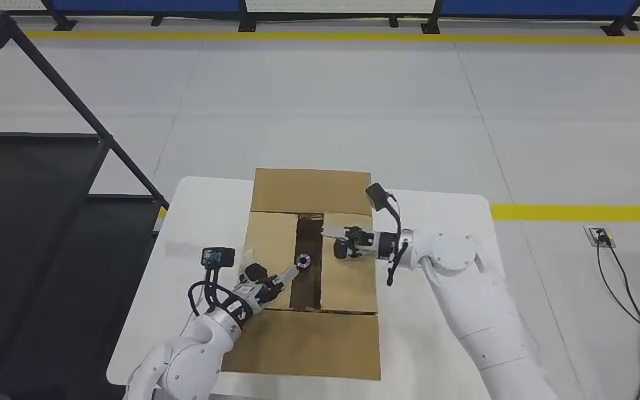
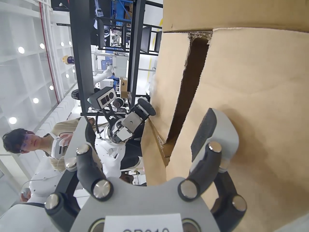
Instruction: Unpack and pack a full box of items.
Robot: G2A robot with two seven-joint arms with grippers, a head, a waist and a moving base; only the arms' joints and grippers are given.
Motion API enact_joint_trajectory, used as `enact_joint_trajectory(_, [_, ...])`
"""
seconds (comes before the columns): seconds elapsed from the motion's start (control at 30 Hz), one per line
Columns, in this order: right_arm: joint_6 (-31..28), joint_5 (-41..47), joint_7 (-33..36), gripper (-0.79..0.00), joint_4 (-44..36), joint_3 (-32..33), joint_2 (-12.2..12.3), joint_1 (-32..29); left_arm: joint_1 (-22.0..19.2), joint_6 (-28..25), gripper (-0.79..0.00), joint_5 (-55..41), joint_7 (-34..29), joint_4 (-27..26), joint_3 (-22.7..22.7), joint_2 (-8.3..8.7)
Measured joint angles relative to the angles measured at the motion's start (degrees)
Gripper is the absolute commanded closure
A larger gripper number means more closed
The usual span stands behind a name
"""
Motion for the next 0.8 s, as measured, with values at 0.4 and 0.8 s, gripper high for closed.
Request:
enact_joint_trajectory(0.4, [-3.8, -2.7, -2.8, -0.785, 1.4, -3.4, 0.2, 0.2, -0.6, 0.7, -0.785, -0.1, 0.9, 1.2, 0.3, -0.01])
enact_joint_trajectory(0.8, [-6.7, -0.1, -4.8, -0.785, -1.5, -1.8, 1.1, -0.9, 2.2, -1.8, -0.785, -0.4, 2.3, -4.9, -2.1, 0.4])
